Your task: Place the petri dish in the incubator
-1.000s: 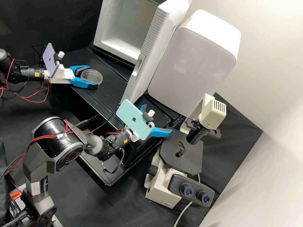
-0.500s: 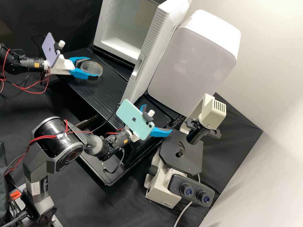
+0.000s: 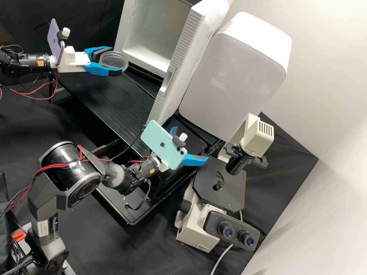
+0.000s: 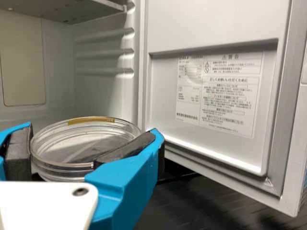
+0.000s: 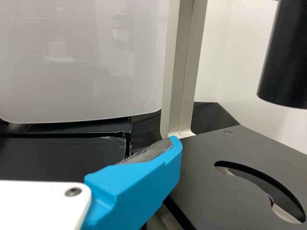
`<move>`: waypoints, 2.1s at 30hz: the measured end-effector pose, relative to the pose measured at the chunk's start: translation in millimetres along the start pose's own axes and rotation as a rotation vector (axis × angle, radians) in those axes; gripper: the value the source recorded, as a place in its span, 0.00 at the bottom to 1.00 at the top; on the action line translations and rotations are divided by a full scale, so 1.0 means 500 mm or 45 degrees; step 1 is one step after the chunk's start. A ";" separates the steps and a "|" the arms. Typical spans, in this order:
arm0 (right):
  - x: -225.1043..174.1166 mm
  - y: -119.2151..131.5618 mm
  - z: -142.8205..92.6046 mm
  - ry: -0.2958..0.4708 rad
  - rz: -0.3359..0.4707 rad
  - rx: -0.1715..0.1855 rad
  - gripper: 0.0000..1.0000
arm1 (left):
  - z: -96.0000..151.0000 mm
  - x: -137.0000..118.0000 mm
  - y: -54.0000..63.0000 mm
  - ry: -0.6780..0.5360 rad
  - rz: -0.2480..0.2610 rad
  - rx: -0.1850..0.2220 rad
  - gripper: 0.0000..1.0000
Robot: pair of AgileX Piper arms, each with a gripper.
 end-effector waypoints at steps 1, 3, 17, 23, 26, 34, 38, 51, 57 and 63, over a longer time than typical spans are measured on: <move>0.000 0.000 0.000 0.000 0.000 0.000 1.00 | 0.003 0.002 0.003 -0.007 0.007 0.000 0.00; 0.000 0.000 0.000 0.000 0.000 0.000 1.00 | 0.008 0.007 0.008 -0.012 0.008 0.000 0.00; 0.000 0.000 0.000 0.000 0.000 0.000 1.00 | -0.003 0.134 0.046 0.125 0.021 0.024 0.00; 0.000 0.000 0.000 0.000 0.000 0.000 1.00 | -0.016 0.207 0.053 0.223 -0.012 0.026 0.00; 0.000 0.000 0.000 0.000 0.000 0.000 1.00 | -0.019 0.239 0.055 0.263 -0.022 0.022 0.00; 0.000 0.000 0.000 0.000 0.000 0.000 1.00 | -0.010 0.318 0.067 0.355 -0.053 0.013 0.00; 0.000 0.000 0.000 0.000 0.000 0.000 1.00 | -0.008 0.351 0.077 0.405 -0.059 0.006 0.00; 0.000 0.000 0.000 0.000 0.000 0.000 1.00 | -0.025 0.444 0.082 0.544 -0.138 -0.040 0.00; 0.000 0.000 0.000 0.000 0.000 0.000 1.00 | -0.037 0.471 0.050 0.569 -0.155 -0.073 0.00; 0.000 0.000 0.000 0.000 0.000 0.000 1.00 | -0.048 0.485 0.014 0.582 -0.191 -0.073 0.00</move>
